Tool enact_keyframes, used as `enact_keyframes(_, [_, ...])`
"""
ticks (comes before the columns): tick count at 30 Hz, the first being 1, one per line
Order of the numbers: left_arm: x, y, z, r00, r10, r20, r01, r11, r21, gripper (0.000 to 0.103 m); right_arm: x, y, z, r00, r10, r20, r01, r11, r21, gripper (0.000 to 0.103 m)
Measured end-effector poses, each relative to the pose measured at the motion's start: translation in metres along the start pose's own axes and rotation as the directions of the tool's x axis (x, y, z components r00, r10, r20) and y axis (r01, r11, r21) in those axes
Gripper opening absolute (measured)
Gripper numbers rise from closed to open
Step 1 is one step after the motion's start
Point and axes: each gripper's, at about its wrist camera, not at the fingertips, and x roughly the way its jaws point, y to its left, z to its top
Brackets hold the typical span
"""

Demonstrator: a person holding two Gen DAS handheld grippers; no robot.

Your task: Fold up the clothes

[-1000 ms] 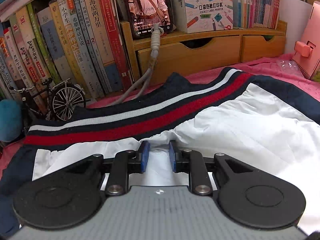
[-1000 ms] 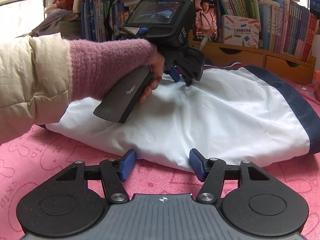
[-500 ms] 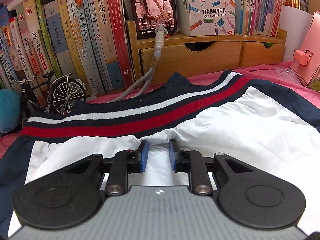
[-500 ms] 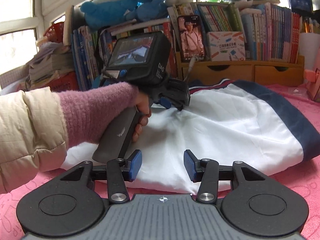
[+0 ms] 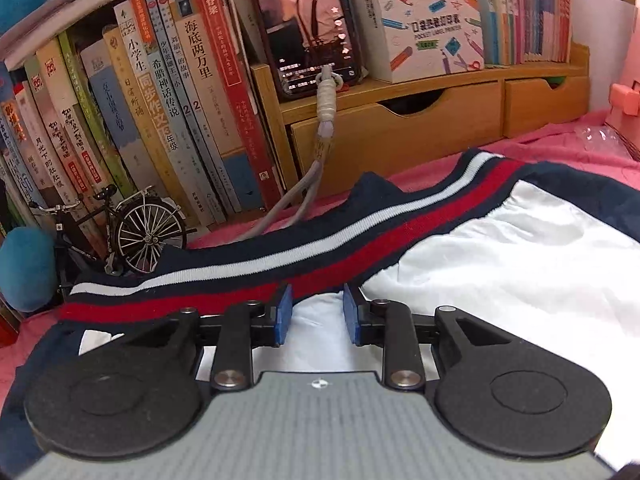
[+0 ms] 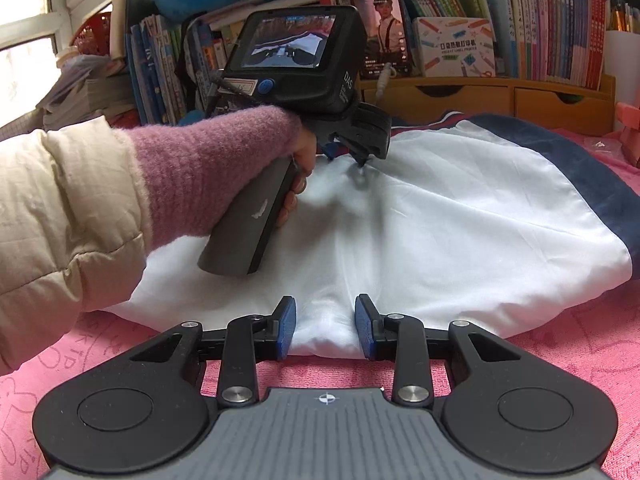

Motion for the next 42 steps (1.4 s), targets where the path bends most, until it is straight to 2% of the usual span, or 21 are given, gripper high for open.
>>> enact_keyframes(3, [0.015,0.008,0.016,0.999,0.019,-0.047,-0.023,0.996,-0.084,0.033,0.0,0.002,0.0,1.0,-0.006,-0.001,0.006,1.0,-0.008,0.034])
enact_keyframes(5, [0.012,0.008,0.027,0.996,0.033,-0.079,-0.038,0.997,-0.064,0.031,0.0,0.002,0.0,1.0,-0.006,-0.001,0.006,1.0,-0.008,0.034])
enact_keyframes(6, [0.004,0.008,0.03,0.997,0.041,-0.065,-0.045,0.998,-0.052,0.03,0.0,0.001,0.0,1.0,-0.006,-0.001,0.006,1.0,-0.008,0.034])
enact_keyframes(8, [-0.025,0.013,0.03,1.0,0.01,0.017,-0.009,0.998,-0.054,0.03,-0.001,0.001,0.0,1.0,-0.006,0.0,0.006,1.0,-0.009,0.034])
enact_keyframes(10, [-0.058,0.018,0.024,0.995,-0.062,0.076,0.069,0.994,-0.084,0.03,-0.001,0.001,-0.001,1.0,-0.006,0.0,0.006,1.0,-0.009,0.034])
enact_keyframes(12, [-0.087,0.017,0.009,0.986,-0.135,0.095,0.141,0.988,-0.059,0.03,-0.001,0.001,-0.001,1.0,-0.005,0.0,0.005,1.0,-0.007,0.034])
enact_keyframes(16, [-0.118,0.003,-0.033,0.975,-0.217,-0.04,0.218,0.975,0.044,0.03,-0.001,0.0,-0.001,1.0,-0.002,0.001,0.002,1.0,-0.001,0.034])
enact_keyframes(20, [-0.111,-0.018,-0.064,0.945,-0.275,-0.175,0.292,0.953,0.078,0.03,-0.001,0.0,0.0,1.0,0.002,0.002,-0.002,1.0,0.004,0.034])
enact_keyframes(22, [-0.101,-0.027,-0.065,0.954,-0.261,-0.148,0.277,0.956,0.101,0.031,-0.001,0.0,-0.001,1.0,0.002,0.002,-0.002,1.0,0.005,0.034])
enact_keyframes(26, [-0.056,-0.024,-0.04,0.967,-0.214,-0.136,0.216,0.976,-0.003,0.029,-0.001,0.0,-0.001,1.0,0.002,0.003,-0.002,1.0,0.008,0.034])
enact_keyframes(28, [-0.031,-0.018,-0.028,0.98,-0.16,-0.116,0.158,0.987,-0.028,0.025,-0.001,0.0,-0.001,1.0,0.002,0.003,-0.002,1.0,0.008,0.034])
enact_keyframes(30, [-0.012,-0.009,-0.017,0.984,-0.142,-0.107,0.132,0.986,-0.1,0.025,-0.001,-0.001,-0.001,1.0,0.002,0.003,-0.002,1.0,0.009,0.034])
enact_keyframes(32, [0.003,0.002,-0.005,0.988,-0.108,-0.11,0.089,0.983,-0.162,0.019,-0.001,-0.001,-0.001,1.0,0.003,0.004,-0.003,1.0,0.012,0.034])
enact_keyframes(34, [0.013,0.011,0.002,0.99,-0.078,-0.119,0.05,0.974,-0.223,0.02,-0.001,-0.001,-0.001,1.0,0.004,0.004,-0.004,1.0,0.014,0.034])
enact_keyframes(37, [0.006,0.014,0.008,0.987,-0.075,-0.141,0.032,0.958,-0.286,0.02,-0.001,-0.002,-0.001,1.0,0.005,0.004,-0.005,1.0,0.015,0.034])
enact_keyframes(39, [-0.011,0.011,0.006,0.988,-0.083,-0.133,0.049,0.97,-0.239,0.02,0.0,-0.002,-0.001,1.0,0.005,0.004,-0.005,1.0,0.016,0.034])
enact_keyframes(42, [-0.05,0.011,-0.01,0.981,-0.134,-0.142,0.106,0.976,-0.188,0.022,0.0,-0.003,0.0,1.0,0.006,0.004,-0.007,1.0,0.017,0.034])
